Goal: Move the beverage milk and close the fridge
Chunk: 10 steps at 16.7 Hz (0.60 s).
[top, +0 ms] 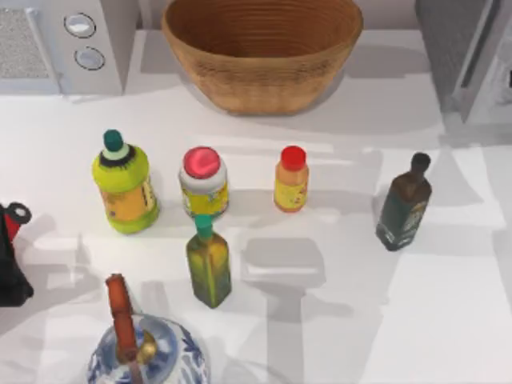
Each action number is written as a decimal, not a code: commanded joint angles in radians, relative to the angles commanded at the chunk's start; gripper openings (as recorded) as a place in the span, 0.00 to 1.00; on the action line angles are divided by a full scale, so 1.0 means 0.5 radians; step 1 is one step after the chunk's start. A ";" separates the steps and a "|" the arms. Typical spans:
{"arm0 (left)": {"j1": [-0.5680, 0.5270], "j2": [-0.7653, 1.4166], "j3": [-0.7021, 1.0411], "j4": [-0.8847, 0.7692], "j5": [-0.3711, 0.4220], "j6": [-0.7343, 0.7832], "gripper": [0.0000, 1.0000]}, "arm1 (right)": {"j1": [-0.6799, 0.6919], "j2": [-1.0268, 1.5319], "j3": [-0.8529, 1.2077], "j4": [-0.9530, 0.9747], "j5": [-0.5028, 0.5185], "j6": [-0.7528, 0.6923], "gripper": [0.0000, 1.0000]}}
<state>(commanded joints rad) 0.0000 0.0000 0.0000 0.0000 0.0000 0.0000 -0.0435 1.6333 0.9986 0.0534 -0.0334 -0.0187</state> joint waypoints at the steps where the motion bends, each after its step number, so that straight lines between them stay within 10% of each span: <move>1: 0.000 0.000 0.000 0.000 0.000 0.000 1.00 | 0.000 0.021 0.025 -0.005 0.000 0.000 1.00; 10: 0.000 0.000 0.000 0.000 0.000 0.000 1.00 | 0.004 0.569 0.709 -0.146 0.012 0.005 1.00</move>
<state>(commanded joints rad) 0.0000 0.0000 0.0000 0.0000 0.0000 0.0000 -0.0415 1.9177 1.3532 -0.0197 -0.0276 -0.0162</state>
